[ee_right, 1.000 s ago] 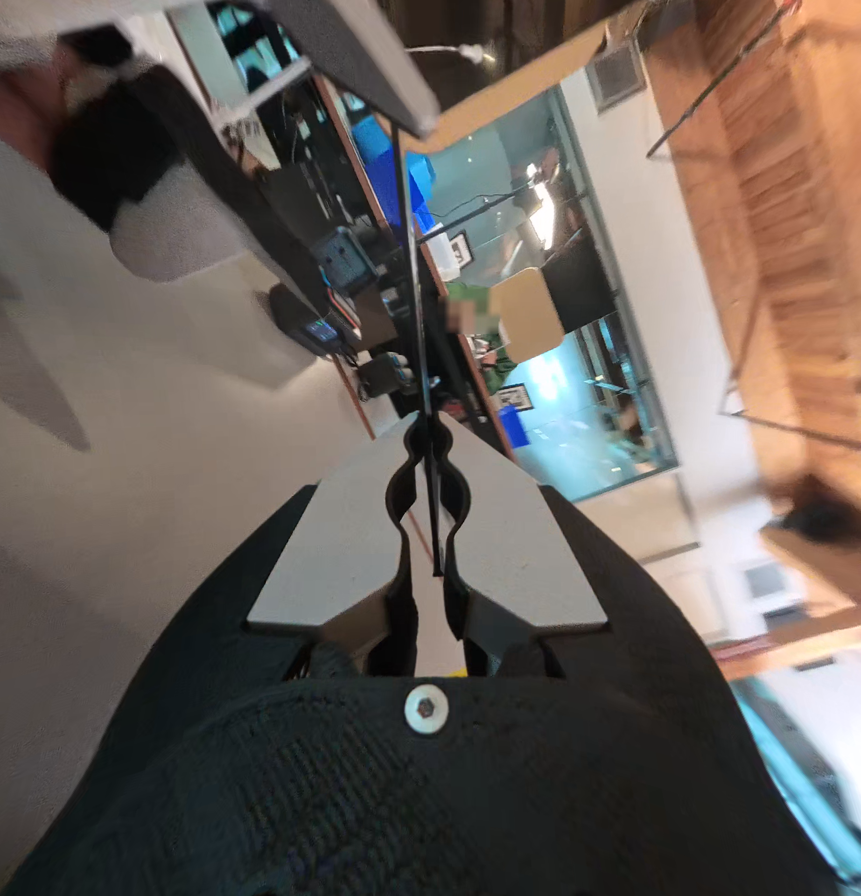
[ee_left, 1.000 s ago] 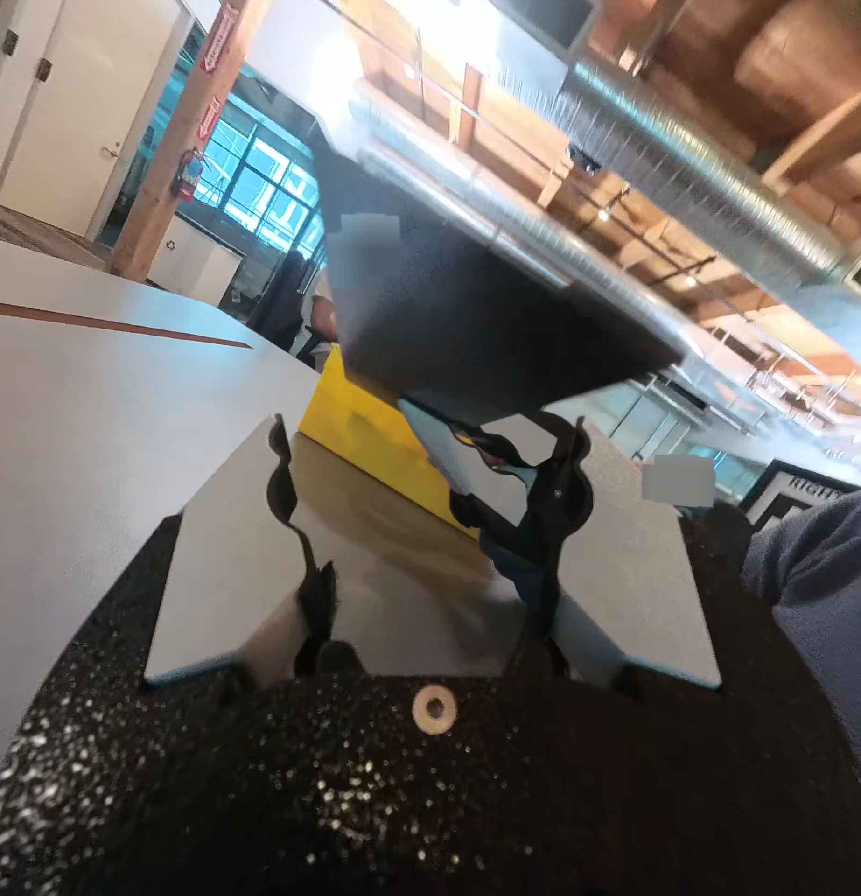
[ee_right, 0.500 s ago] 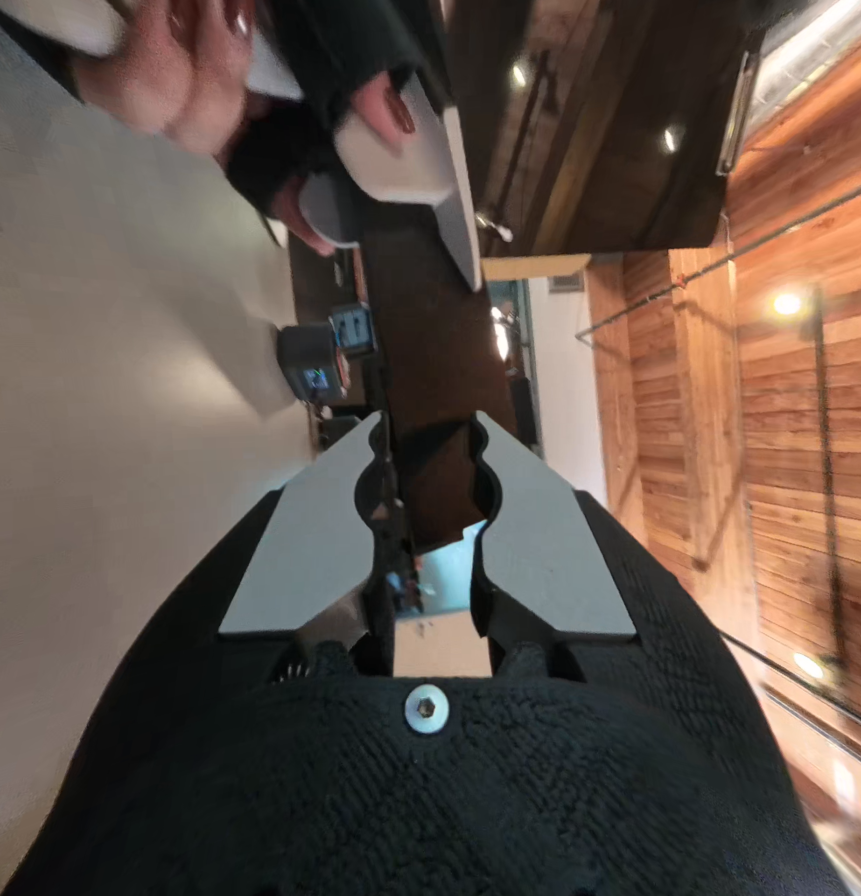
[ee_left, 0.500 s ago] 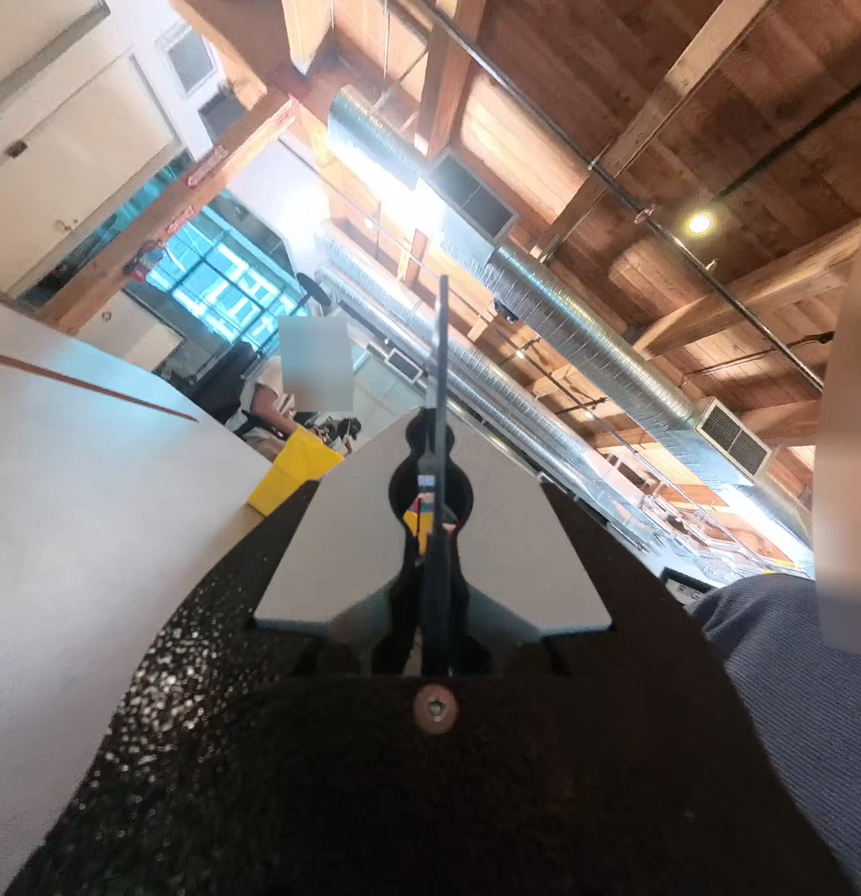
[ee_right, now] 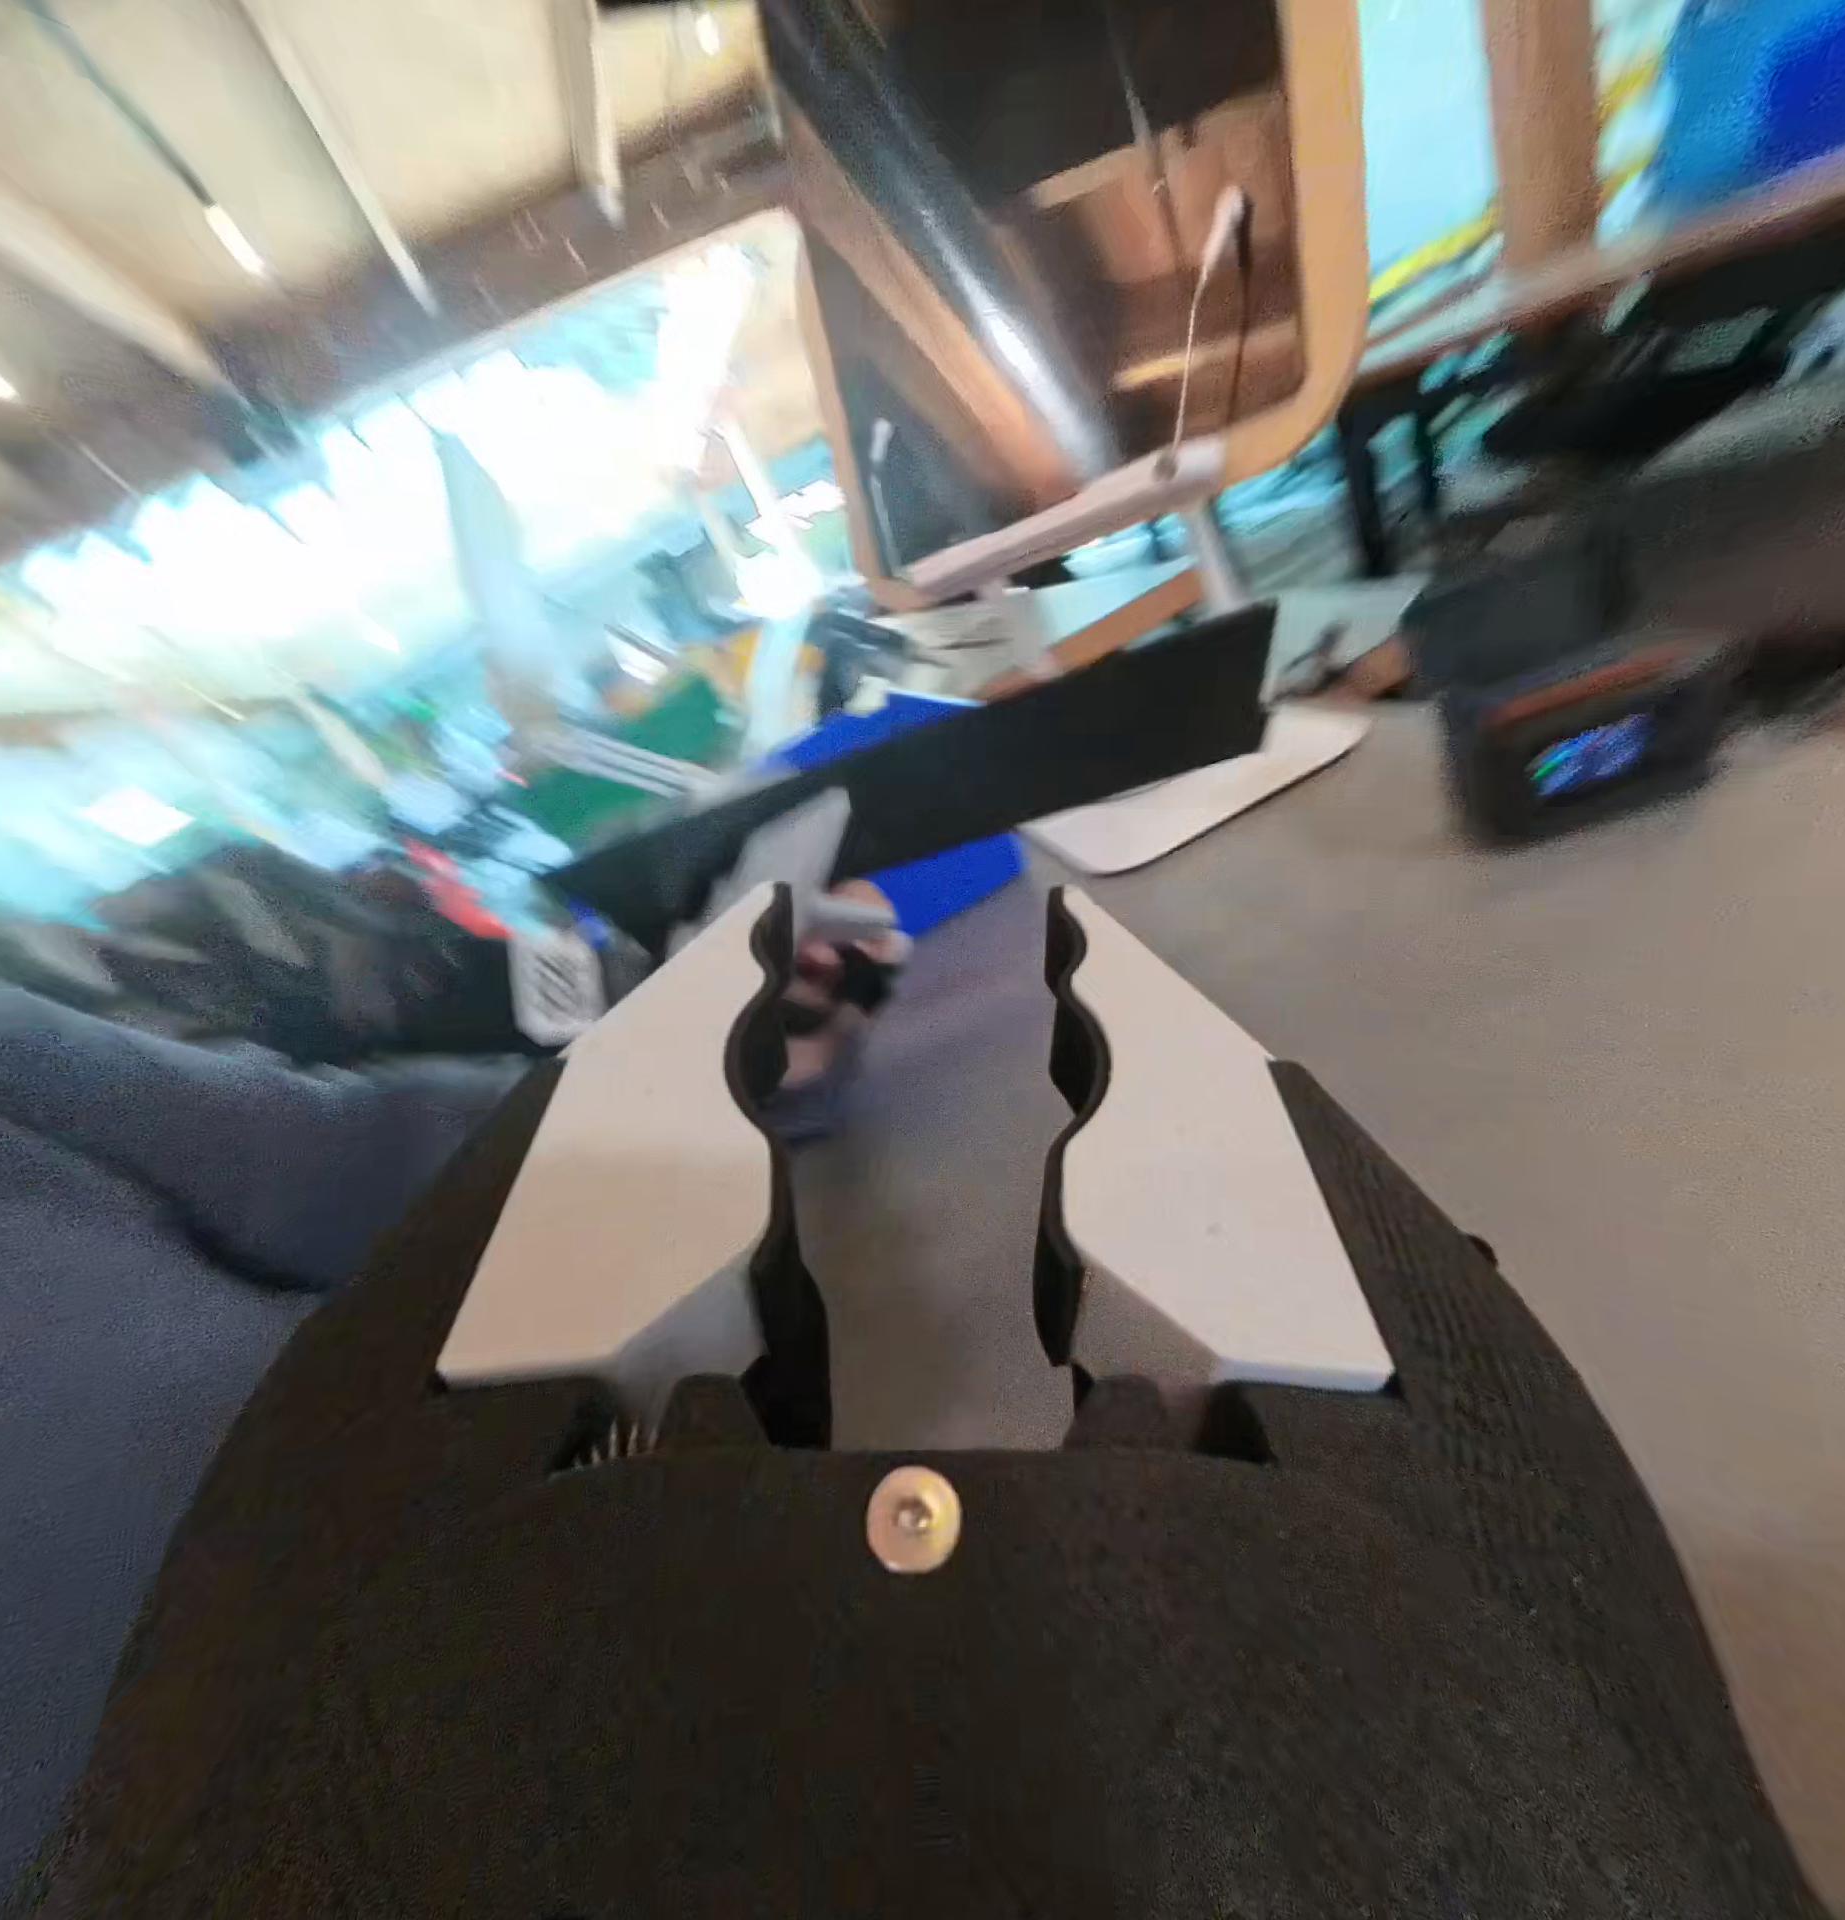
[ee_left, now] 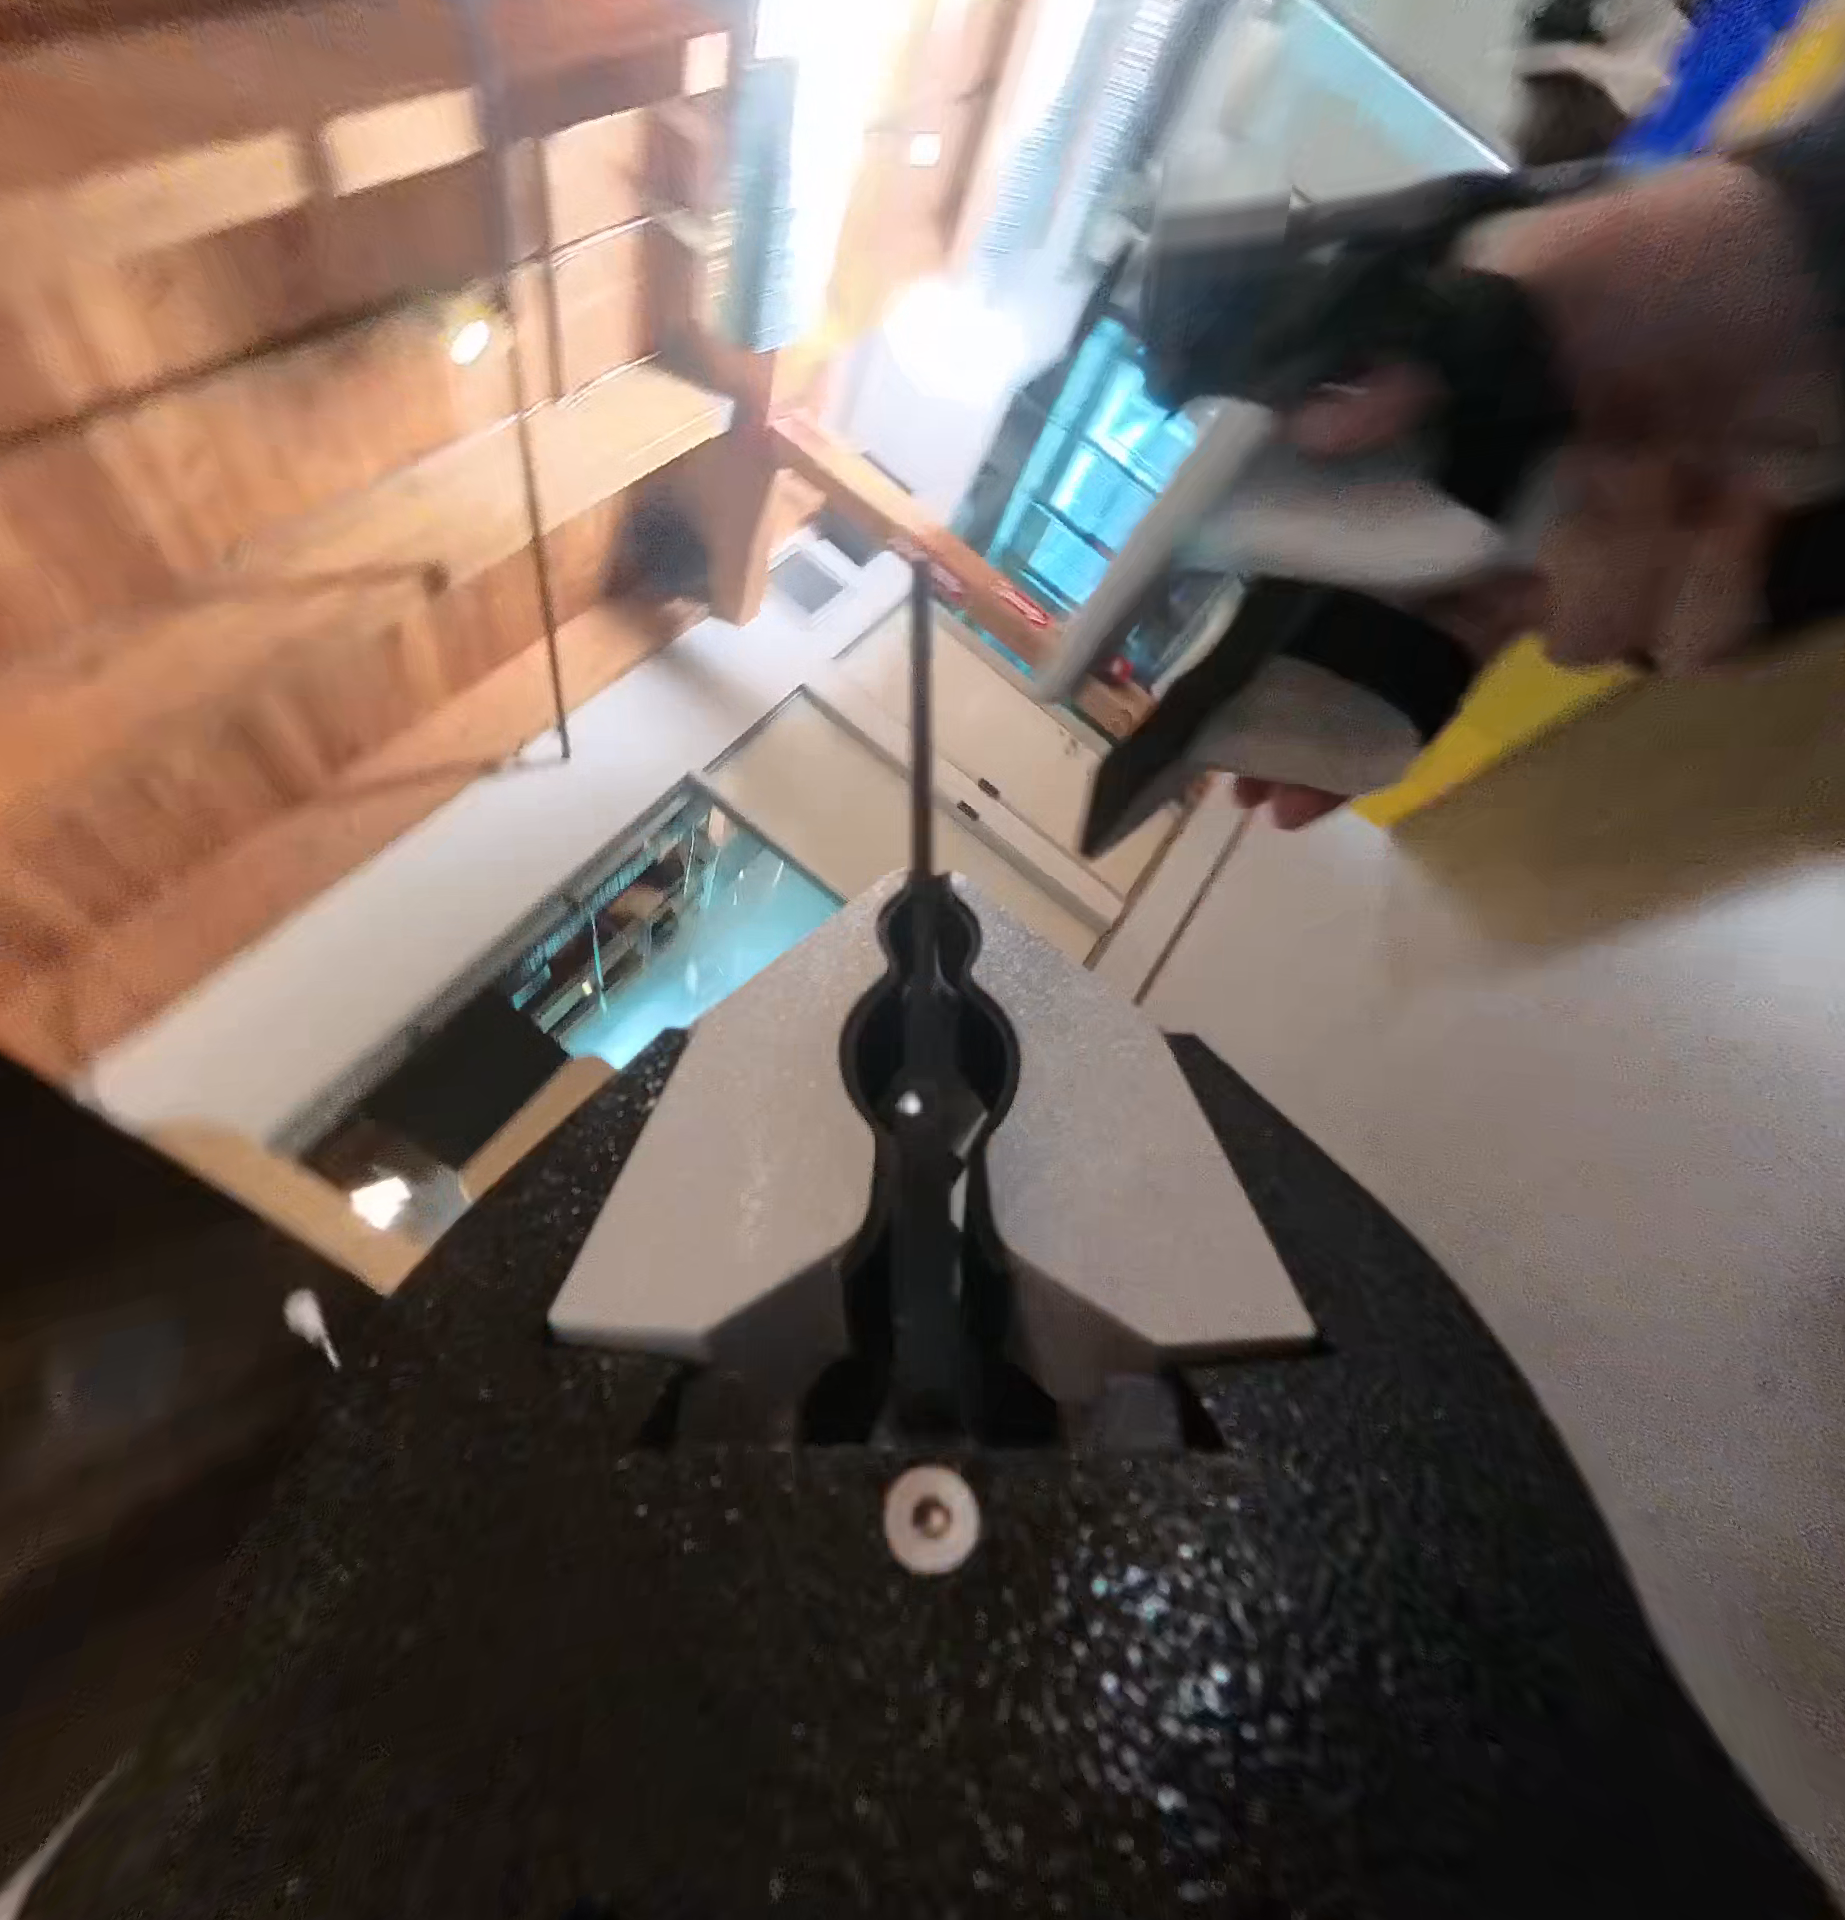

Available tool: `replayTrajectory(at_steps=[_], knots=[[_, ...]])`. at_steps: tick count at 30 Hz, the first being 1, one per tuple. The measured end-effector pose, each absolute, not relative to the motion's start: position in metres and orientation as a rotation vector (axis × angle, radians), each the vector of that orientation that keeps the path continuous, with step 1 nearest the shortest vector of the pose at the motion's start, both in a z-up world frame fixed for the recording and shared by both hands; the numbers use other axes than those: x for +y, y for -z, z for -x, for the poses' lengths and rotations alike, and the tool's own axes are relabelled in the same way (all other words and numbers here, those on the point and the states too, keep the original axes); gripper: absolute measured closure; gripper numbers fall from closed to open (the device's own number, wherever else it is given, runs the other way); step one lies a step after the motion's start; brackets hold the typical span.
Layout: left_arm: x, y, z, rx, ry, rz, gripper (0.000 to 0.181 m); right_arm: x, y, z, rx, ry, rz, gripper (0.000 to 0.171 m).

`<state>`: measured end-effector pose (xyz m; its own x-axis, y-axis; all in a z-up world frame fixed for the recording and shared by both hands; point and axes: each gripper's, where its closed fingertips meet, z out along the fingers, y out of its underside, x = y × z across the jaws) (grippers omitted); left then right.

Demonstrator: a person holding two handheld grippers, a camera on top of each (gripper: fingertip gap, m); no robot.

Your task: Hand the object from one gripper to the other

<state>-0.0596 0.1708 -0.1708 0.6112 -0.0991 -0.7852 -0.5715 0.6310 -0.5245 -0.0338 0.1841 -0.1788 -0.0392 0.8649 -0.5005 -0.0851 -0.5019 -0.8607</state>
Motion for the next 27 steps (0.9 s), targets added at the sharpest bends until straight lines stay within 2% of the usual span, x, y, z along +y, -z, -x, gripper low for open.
replayTrajectory(at_steps=[2, 4, 8, 11, 13, 14, 21, 27], knots=[[0.167, 0.187, 0.039, 1.035, -0.442, 0.804, 0.176, 0.189, 0.185, 0.030, -0.697, -1.937, 1.616, 0.123], [0.164, 0.200, 0.028, 1.151, -0.564, 0.738, 0.181, 0.194, 0.190, 0.027, -0.566, -2.129, 1.674, 0.124], [0.158, 0.218, 0.012, 1.315, -0.763, 0.605, 0.181, 0.187, 0.214, 0.032, -0.572, -2.205, 1.844, 0.131], [0.152, 0.227, 0.000, 1.387, -0.880, 0.513, 0.181, 0.177, 0.212, 0.036, -0.626, -2.233, 1.821, 0.149], [0.150, 0.225, -0.003, 1.388, -0.895, 0.512, 0.181, 0.176, 0.214, 0.037, -0.668, -2.184, 1.815, 0.169], [0.151, 0.226, -0.001, 1.384, -0.892, 0.534, 0.179, 0.177, 0.214, 0.037, -0.677, -2.163, 1.809, 0.170], [0.173, 0.209, 0.030, 1.084, -0.455, 0.901, 0.059, 0.195, 0.196, 0.025, -0.653, -2.000, 1.674, 0.170], [0.191, 0.201, 0.065, 0.831, -0.050, 1.139, 0.053, 0.202, 0.163, 0.006, -0.641, -1.882, 1.522, 0.171]])
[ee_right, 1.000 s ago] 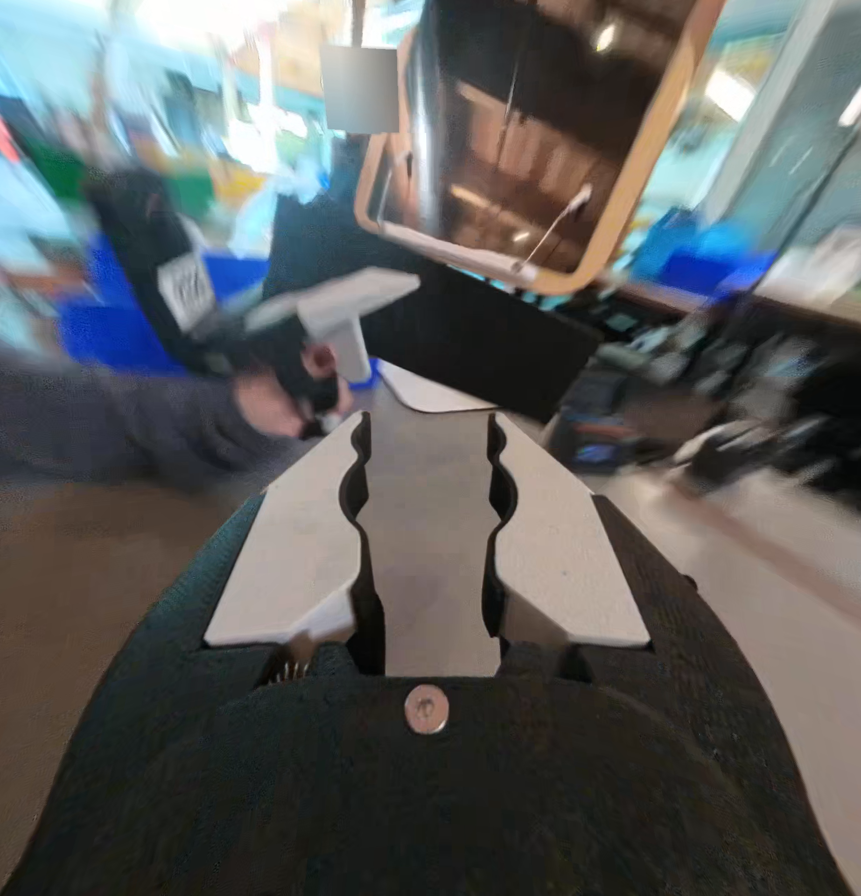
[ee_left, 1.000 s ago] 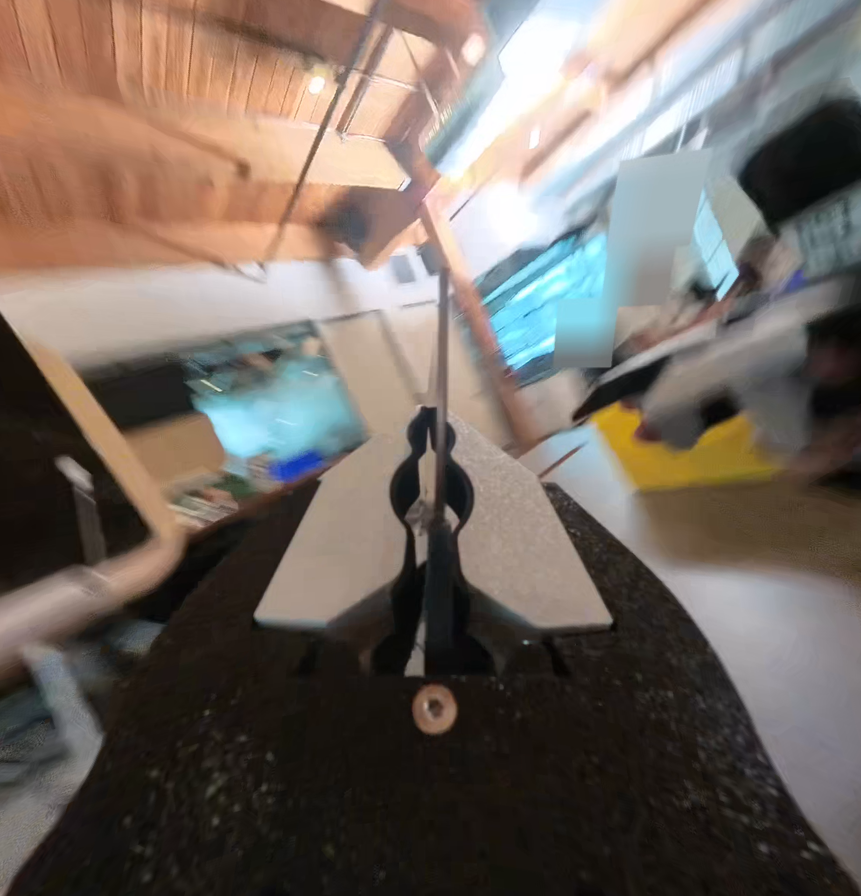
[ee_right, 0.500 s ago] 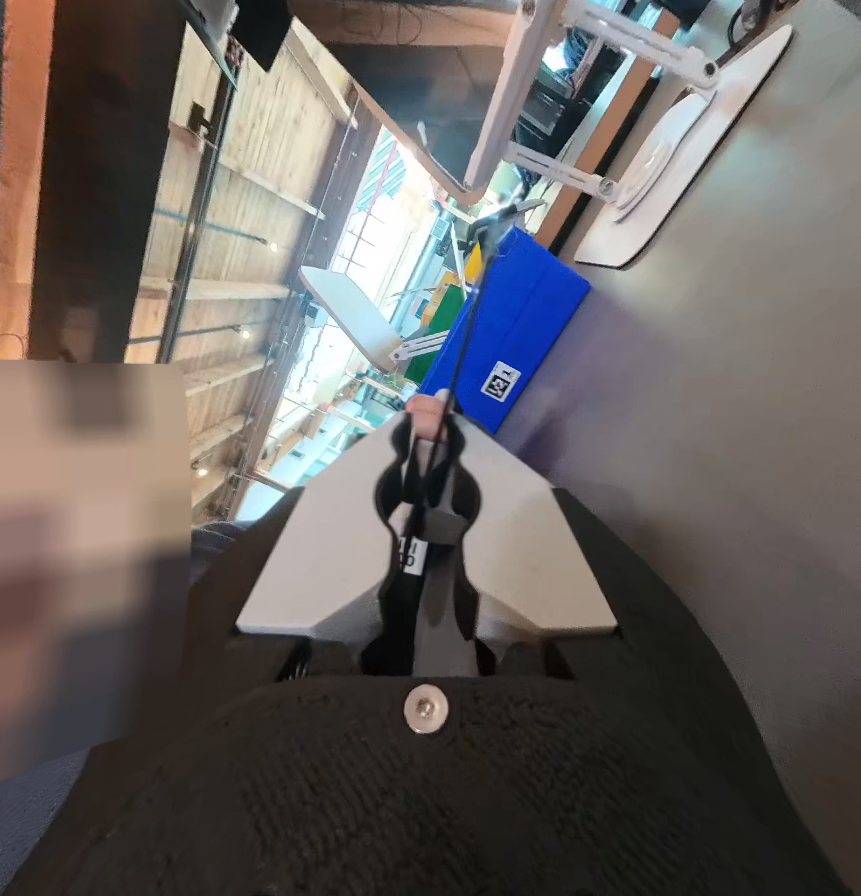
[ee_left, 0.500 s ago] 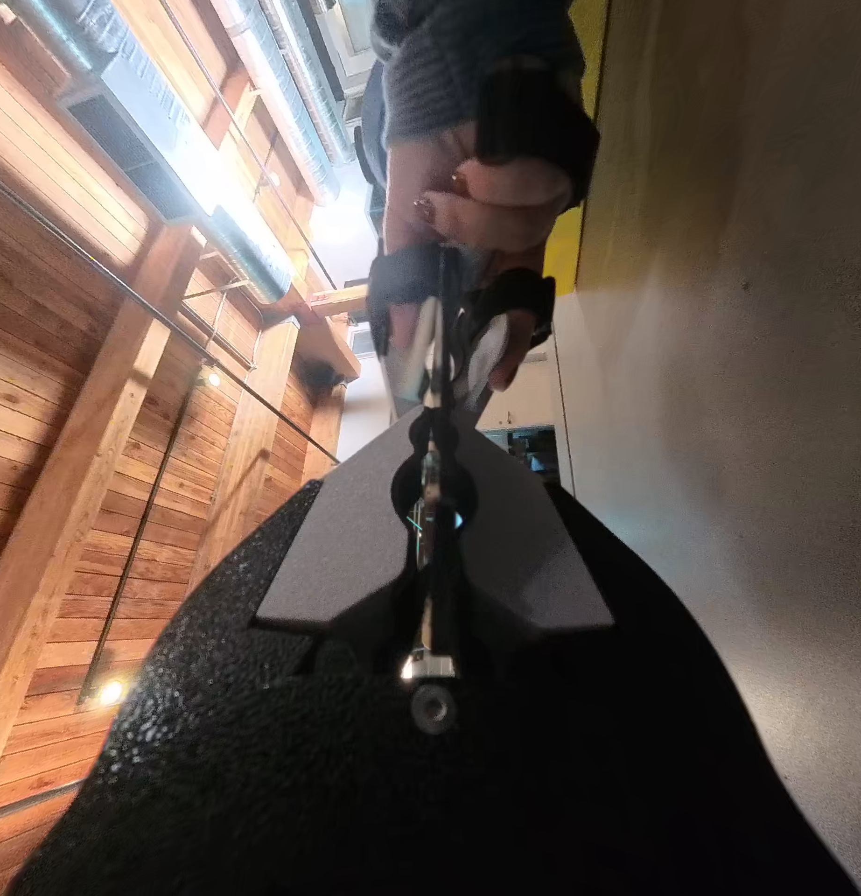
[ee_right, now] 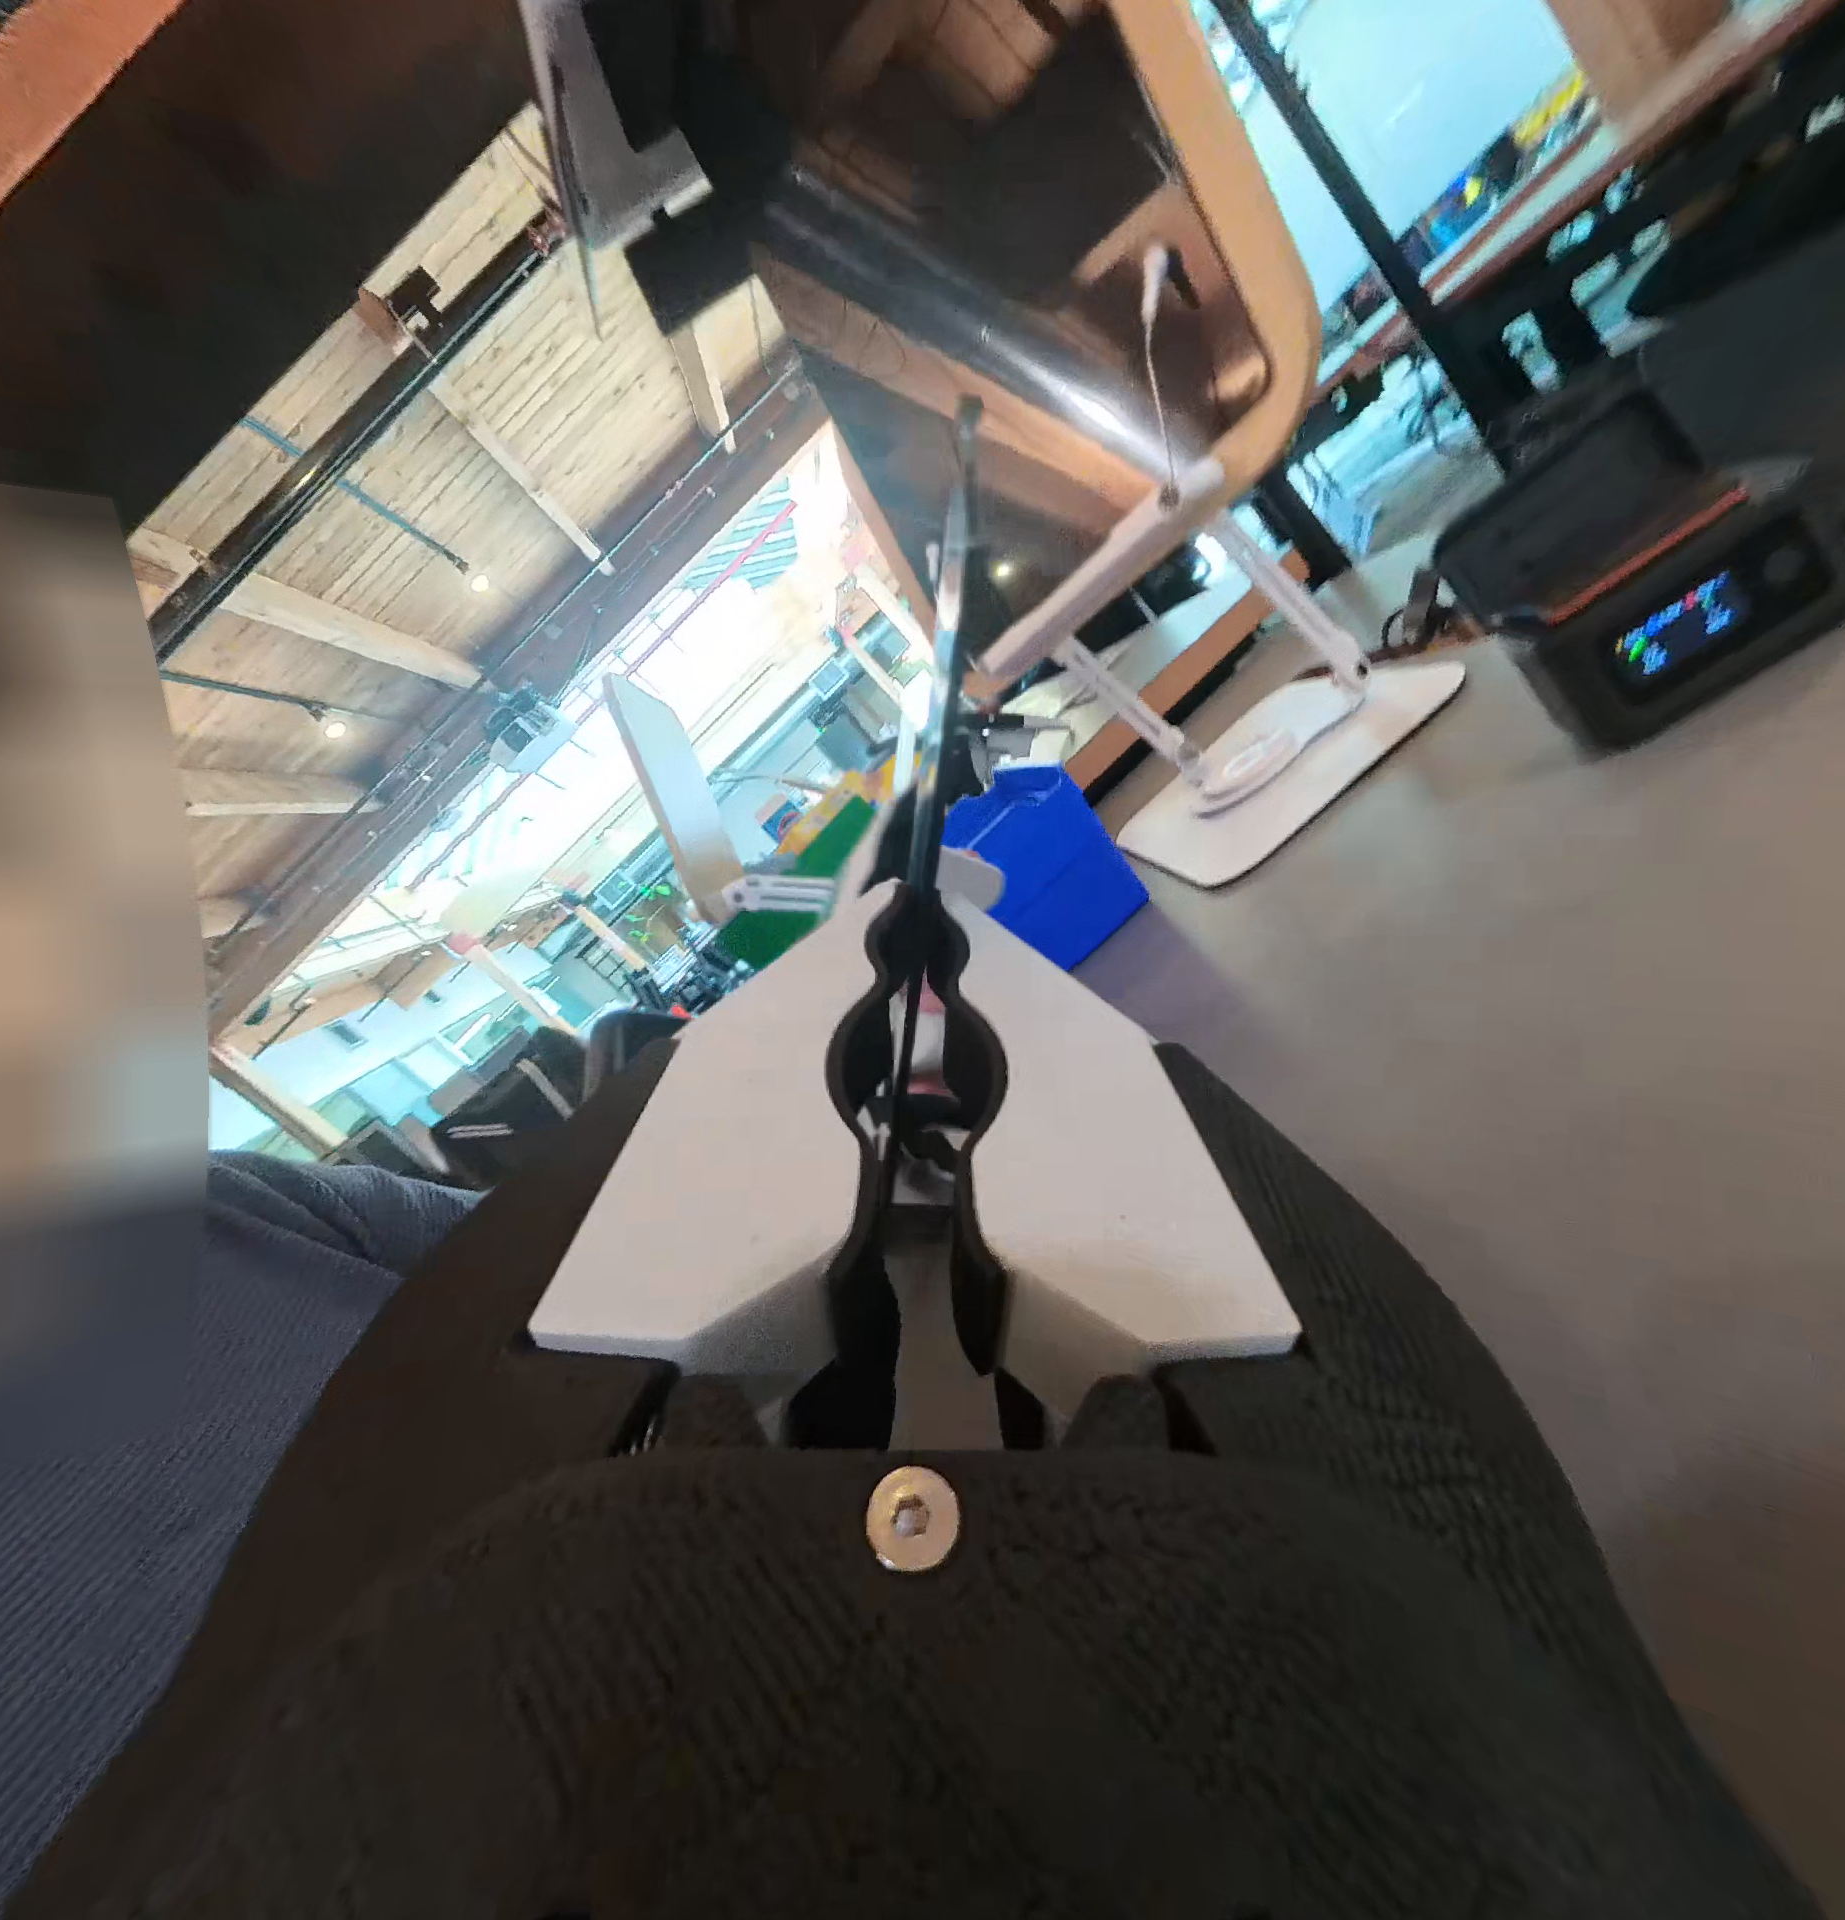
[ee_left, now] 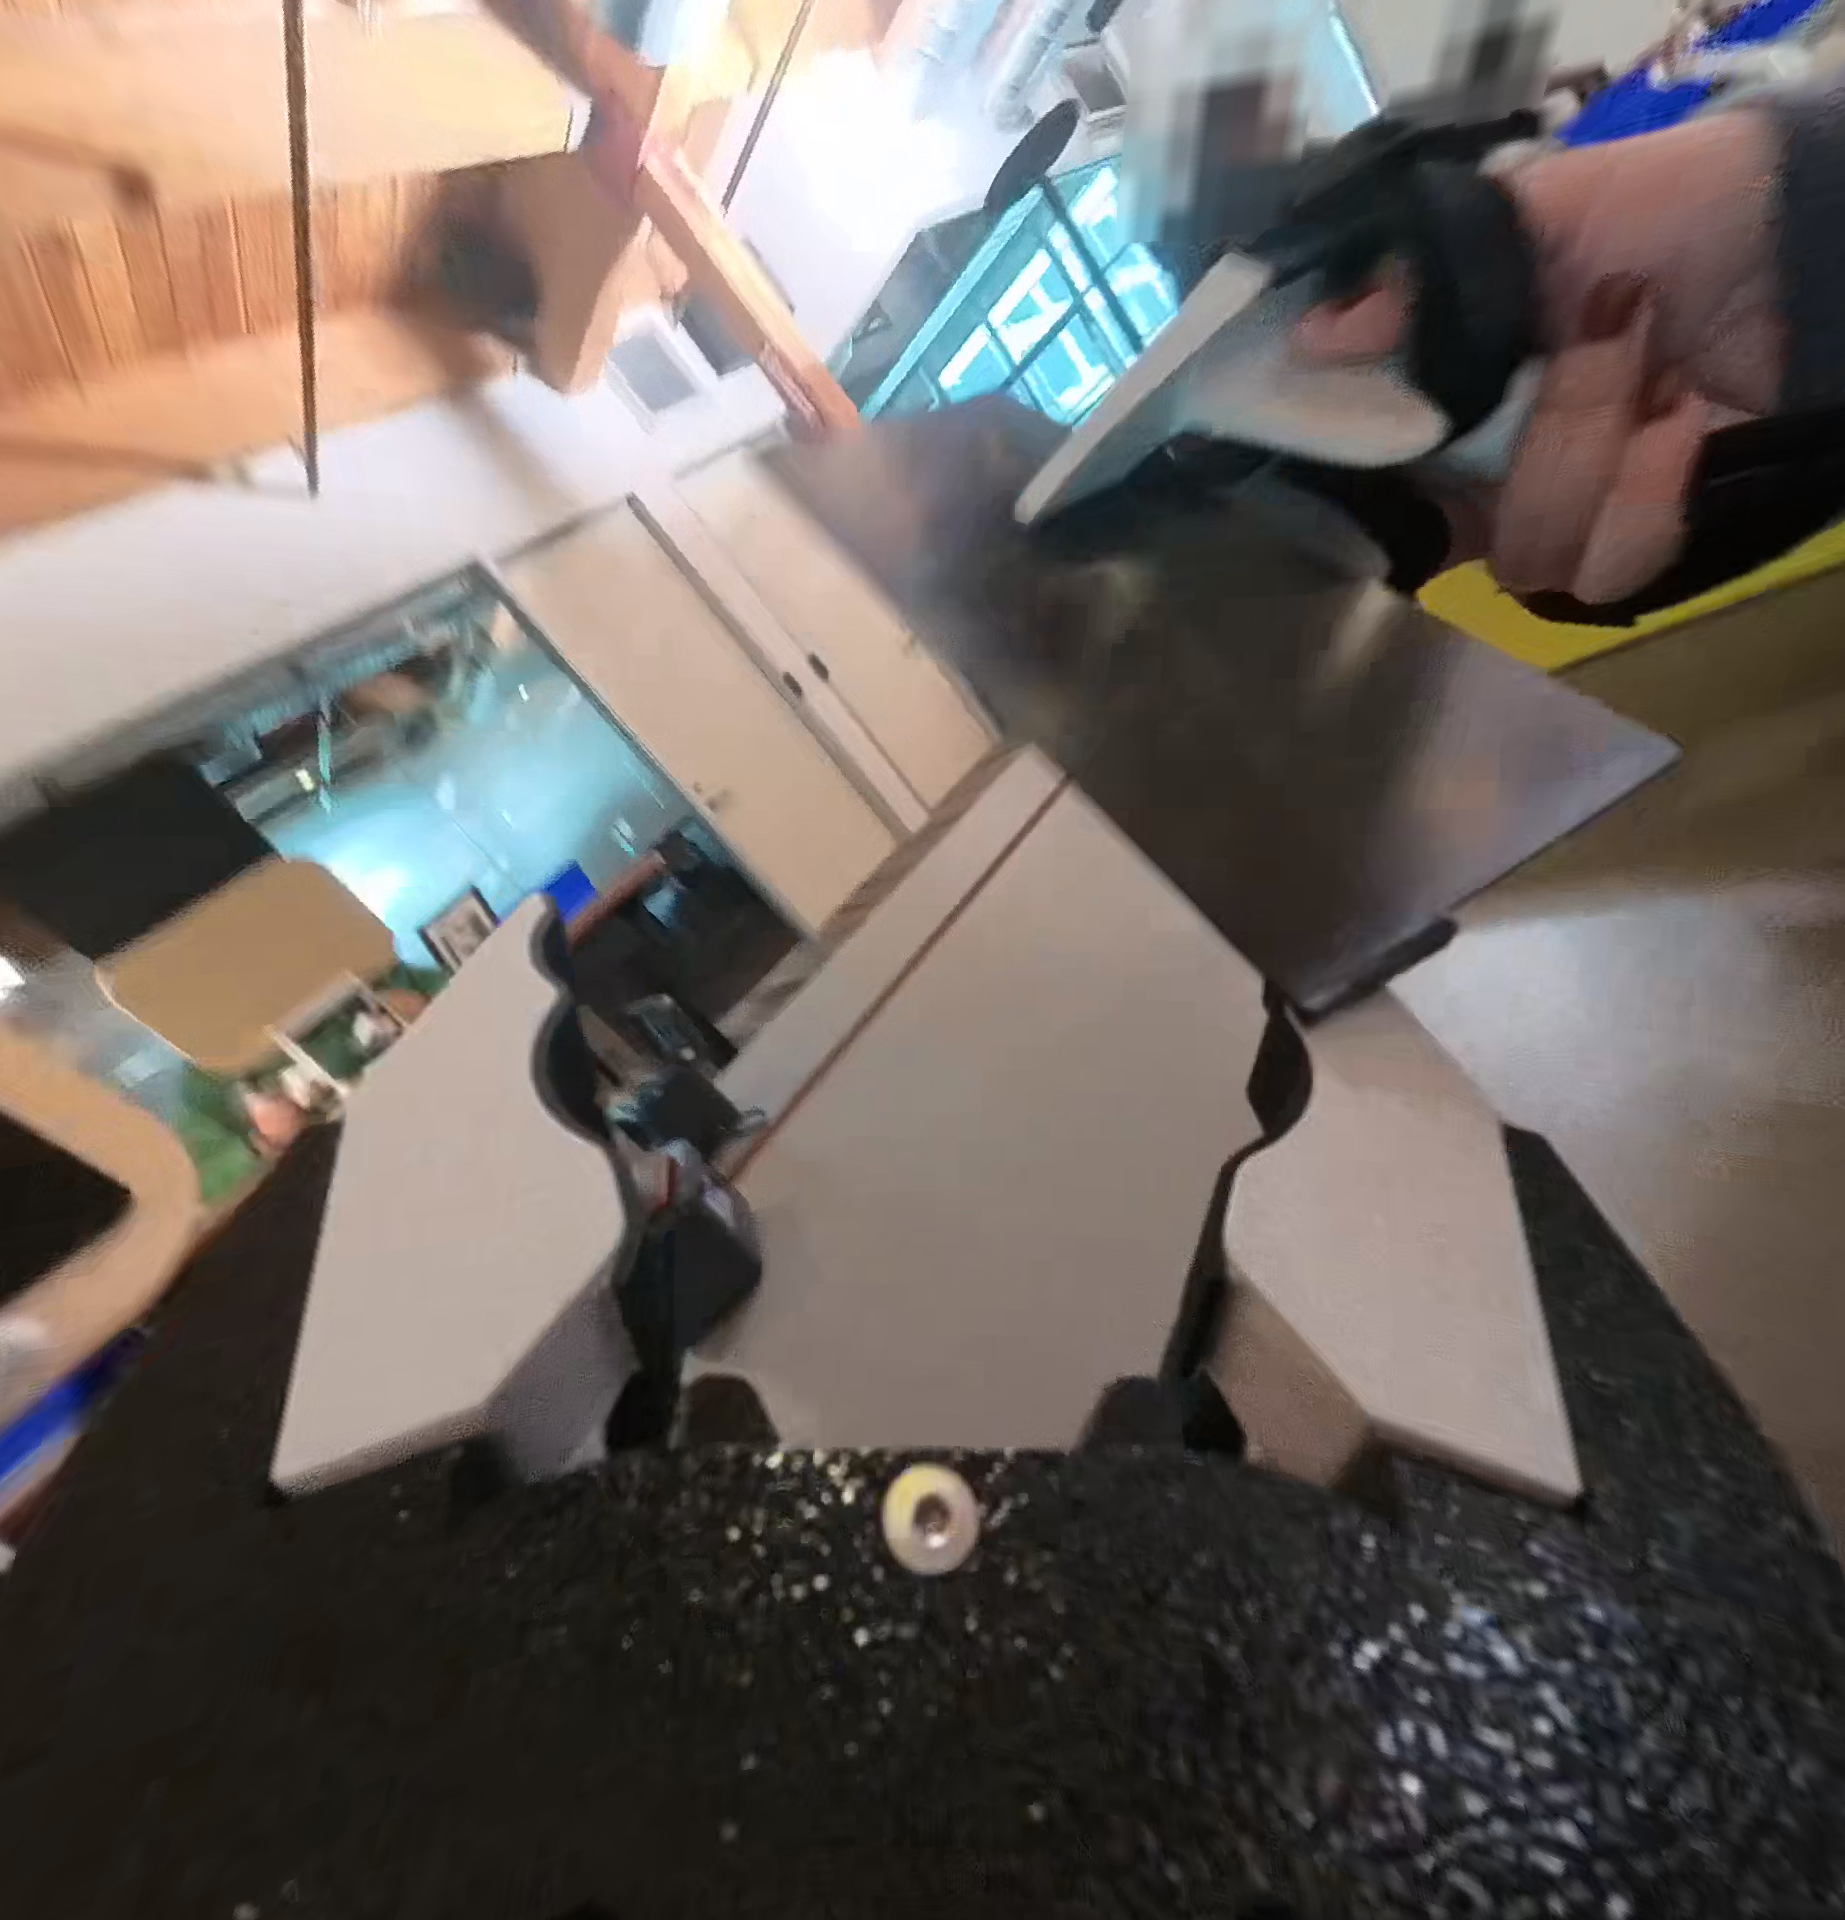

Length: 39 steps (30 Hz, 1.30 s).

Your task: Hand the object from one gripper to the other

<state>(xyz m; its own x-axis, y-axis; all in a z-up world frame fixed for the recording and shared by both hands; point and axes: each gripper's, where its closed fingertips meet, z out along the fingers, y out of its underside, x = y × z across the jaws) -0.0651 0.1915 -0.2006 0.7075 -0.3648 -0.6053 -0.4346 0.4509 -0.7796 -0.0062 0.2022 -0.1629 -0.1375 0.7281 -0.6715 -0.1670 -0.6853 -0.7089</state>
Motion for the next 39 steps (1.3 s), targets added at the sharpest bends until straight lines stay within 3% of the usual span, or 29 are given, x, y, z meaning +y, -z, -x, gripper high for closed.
replayTrajectory(at_steps=[4, 6, 8, 11, 16, 22, 24, 28, 33, 39], knots=[[0.204, 0.196, 0.088, 0.610, 0.221, 1.265, 0.078, 0.195, 0.122, -0.018, -0.693, -1.689, 1.400, 0.171], [0.211, 0.196, 0.103, 0.496, 0.312, 1.320, 0.106, 0.190, 0.099, -0.034, -0.727, -1.509, 1.376, 0.171], [0.215, 0.198, 0.112, 0.430, 0.402, 1.351, 0.153, 0.193, 0.082, -0.055, -0.757, -1.269, 1.417, 0.171], [0.225, 0.205, 0.125, 0.332, 0.449, 1.417, 0.180, 0.216, 0.070, -0.102, -0.805, -0.800, 1.608, 0.171], [0.226, 0.209, 0.120, 0.357, 0.464, 1.439, 0.181, 0.272, 0.097, -0.194, -0.810, -0.274, 2.121, 0.171], [0.227, 0.216, 0.113, 0.399, 0.452, 1.485, 0.179, 0.308, 0.147, -0.242, -0.761, -0.237, 2.530, 0.169], [0.231, 0.220, 0.117, 0.365, 0.436, 1.520, 0.175, 0.314, 0.160, -0.250, -0.736, -0.205, 2.585, 0.157], [0.237, 0.227, 0.123, 0.319, 0.397, 1.586, 0.171, 0.346, 0.139, -0.267, -0.667, 0.098, 2.346, 0.136], [0.242, 0.237, 0.123, 0.330, 0.312, 1.653, 0.170, 0.340, 0.082, -0.245, -0.658, 0.341, 1.955, 0.123], [0.247, 0.247, 0.127, 0.307, 0.253, 1.726, 0.172, 0.270, 0.080, -0.105, -0.810, -0.088, 1.526, 0.120]])
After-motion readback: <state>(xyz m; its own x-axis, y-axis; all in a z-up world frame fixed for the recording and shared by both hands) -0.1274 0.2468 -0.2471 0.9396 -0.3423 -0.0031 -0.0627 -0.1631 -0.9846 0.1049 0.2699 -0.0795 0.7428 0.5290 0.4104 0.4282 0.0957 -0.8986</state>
